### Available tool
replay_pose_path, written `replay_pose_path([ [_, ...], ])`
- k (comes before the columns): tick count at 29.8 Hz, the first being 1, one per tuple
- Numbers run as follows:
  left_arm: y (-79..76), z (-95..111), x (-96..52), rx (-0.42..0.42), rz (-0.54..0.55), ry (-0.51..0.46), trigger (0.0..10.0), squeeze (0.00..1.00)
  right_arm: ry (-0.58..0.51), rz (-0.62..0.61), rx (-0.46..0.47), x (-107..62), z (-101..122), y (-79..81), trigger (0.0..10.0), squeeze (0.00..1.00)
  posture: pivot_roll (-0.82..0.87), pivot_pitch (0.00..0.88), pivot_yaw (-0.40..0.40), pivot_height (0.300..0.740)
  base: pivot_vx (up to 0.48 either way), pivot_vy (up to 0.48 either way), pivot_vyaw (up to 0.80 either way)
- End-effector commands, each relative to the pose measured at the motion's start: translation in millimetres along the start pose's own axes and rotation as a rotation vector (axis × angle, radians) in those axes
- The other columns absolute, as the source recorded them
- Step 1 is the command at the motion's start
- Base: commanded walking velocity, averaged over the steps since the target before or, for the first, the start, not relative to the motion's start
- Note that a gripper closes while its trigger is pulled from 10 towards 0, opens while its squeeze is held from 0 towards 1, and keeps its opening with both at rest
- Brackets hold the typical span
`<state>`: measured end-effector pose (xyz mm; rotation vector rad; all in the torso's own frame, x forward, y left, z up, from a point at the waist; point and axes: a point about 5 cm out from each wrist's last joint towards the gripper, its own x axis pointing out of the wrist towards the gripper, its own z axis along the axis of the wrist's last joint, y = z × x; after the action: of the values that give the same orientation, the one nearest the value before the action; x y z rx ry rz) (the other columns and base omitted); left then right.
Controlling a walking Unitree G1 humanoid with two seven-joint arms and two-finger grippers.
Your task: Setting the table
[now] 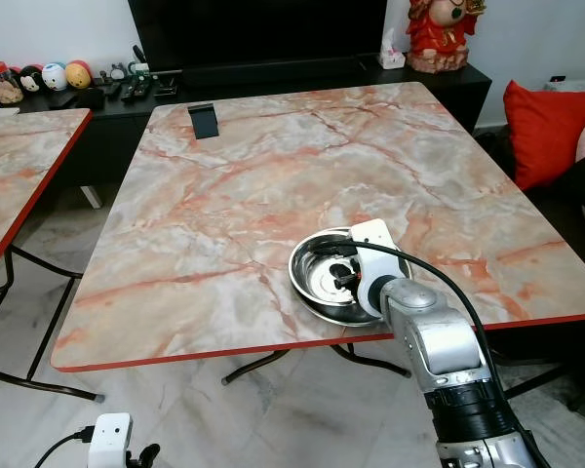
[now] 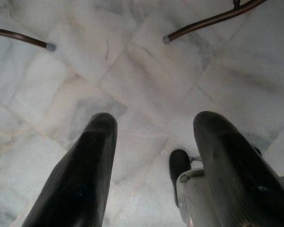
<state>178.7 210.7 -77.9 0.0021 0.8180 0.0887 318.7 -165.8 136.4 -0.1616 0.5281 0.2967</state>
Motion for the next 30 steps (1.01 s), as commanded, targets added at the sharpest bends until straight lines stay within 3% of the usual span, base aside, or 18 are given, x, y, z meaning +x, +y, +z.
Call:
replay_pose_path([
  [1,2.9,-1.7,-0.5,-0.008,0.008,0.012,10.0,0.0,0.014,-0.008,-0.015,0.8,-3.1,-1.0,10.0,0.0,-0.09,0.0,0.057,0.74,0.0,0.0,0.0],
  [30,2.4,-7.8,-1.9,-0.012,0.01,0.04,10.0,0.0,0.032,-0.095,-0.094,0.8,-4.1,-16.3,10.0,0.0,-0.09,0.0,0.048,0.74,0.0,0.0,0.0],
])
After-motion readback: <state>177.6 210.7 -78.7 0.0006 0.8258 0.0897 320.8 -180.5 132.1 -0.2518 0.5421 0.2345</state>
